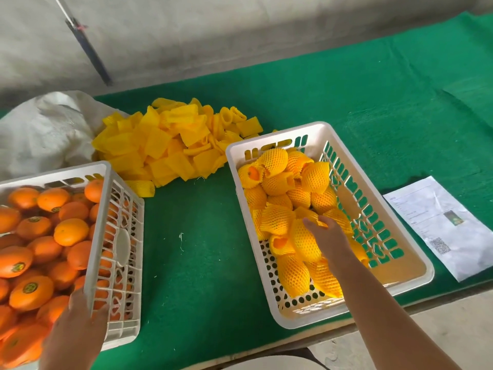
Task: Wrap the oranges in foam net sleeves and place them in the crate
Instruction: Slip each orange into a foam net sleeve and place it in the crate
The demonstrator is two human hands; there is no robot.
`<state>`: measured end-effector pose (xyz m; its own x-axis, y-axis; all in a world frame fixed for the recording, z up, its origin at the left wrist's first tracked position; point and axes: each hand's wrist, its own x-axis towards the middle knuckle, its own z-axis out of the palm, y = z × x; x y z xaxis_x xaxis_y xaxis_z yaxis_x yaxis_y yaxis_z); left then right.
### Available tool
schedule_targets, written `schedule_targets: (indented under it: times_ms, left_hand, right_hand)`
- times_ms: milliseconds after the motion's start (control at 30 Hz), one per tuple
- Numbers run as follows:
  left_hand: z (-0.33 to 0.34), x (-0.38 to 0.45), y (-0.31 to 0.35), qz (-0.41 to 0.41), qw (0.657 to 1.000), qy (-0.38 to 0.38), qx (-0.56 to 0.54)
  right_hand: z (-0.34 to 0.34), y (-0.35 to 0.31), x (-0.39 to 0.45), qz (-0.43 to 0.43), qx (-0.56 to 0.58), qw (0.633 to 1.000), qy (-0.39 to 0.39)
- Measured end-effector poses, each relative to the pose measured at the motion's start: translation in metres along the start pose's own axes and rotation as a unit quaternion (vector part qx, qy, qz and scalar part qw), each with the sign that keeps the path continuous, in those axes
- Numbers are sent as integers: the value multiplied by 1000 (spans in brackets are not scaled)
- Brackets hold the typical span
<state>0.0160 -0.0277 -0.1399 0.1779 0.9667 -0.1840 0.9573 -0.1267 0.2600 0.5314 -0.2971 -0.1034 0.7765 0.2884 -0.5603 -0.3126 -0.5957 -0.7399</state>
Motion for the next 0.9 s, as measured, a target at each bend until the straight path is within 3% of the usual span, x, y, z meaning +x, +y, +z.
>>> schedule_targets:
  times_ms: [67, 300, 533, 900]
  left_hand:
    - [-1, -33, 69, 14, 999, -32, -10]
    - [-42, -27, 70, -21, 999, -25, 27]
    - [-41, -32, 70, 13, 1000, 18, 21]
    - [-55, -38, 77, 57, 998, -10, 27]
  right_hand:
    - [-3, -1, -2, -22, -35, 999, 26]
    - [4, -17, -34, -133, -88, 985, 63]
    - [44, -55, -95, -239, -111, 965, 21]
    - [140, -77, -168, -335, -211, 916, -60]
